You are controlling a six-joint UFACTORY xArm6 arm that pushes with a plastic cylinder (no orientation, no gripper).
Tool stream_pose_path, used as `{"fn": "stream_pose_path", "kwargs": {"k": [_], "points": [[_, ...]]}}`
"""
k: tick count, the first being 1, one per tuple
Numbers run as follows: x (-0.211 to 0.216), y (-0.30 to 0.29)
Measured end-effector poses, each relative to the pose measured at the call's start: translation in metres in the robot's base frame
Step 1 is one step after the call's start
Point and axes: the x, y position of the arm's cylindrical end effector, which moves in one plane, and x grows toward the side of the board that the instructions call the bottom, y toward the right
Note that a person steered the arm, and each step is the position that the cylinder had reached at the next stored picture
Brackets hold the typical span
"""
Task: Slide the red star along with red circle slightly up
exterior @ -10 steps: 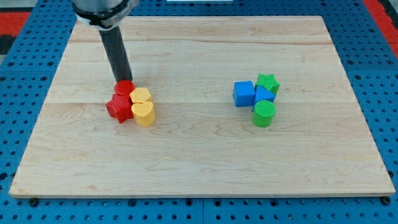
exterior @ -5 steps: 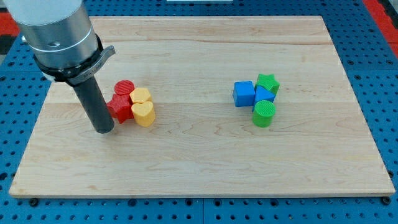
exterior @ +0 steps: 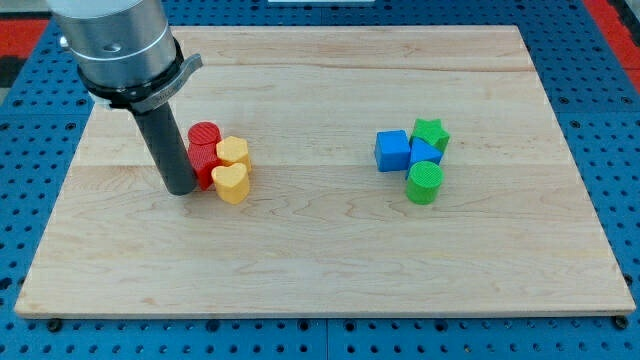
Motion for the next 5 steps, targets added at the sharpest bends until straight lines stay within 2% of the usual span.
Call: {"fn": "stream_pose_path", "kwargs": {"k": [2, 5], "points": [[-0.030, 0.007], [-0.107, 0.038]]}}
